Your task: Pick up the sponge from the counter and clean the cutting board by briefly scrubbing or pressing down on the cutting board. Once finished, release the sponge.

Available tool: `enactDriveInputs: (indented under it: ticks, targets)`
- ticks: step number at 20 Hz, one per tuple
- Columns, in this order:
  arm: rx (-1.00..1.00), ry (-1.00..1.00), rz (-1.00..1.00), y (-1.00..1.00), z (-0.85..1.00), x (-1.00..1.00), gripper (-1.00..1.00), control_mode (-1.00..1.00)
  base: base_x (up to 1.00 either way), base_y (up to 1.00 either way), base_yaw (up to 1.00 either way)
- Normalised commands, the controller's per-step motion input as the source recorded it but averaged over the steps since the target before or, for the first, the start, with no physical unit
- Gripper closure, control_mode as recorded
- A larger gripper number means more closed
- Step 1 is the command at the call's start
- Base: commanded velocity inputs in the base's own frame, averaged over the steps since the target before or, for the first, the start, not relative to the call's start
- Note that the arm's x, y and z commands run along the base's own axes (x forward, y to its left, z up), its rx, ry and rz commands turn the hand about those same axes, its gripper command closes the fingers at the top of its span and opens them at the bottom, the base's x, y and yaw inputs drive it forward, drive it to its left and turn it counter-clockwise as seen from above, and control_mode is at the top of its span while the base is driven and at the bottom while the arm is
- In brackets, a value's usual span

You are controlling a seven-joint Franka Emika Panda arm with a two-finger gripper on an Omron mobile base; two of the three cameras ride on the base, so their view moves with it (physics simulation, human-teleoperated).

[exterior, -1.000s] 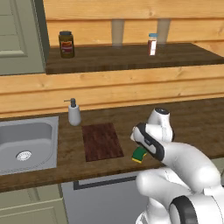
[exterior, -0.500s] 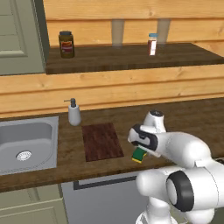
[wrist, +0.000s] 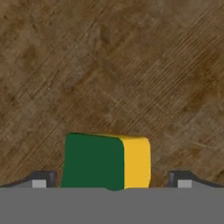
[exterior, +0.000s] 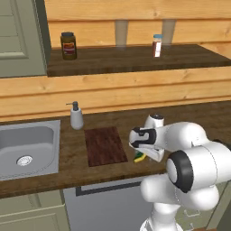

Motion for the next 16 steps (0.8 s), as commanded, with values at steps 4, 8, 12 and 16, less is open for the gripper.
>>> enactDriveInputs:
  ticks: [4,8,12,16]
  targets:
    - [0.03,0.00,-0.03,0.06,-0.31,0.00,-1.00,-1.00,0.00,0.00,0.00]
    - [0.01,0.00,-0.02,0.17,-0.37,0.00,1.00,-1.00,0.00,0.00,0.00]
    - [0.00,0.00,-0.03,0.16,-0.18,0.00,1.00,-1.00,0.00,0.00,0.00]
    - [0.00,0.00,-0.08,0.03,0.00,-0.35,1.00,-1.00,0.00,0.00,0.00]
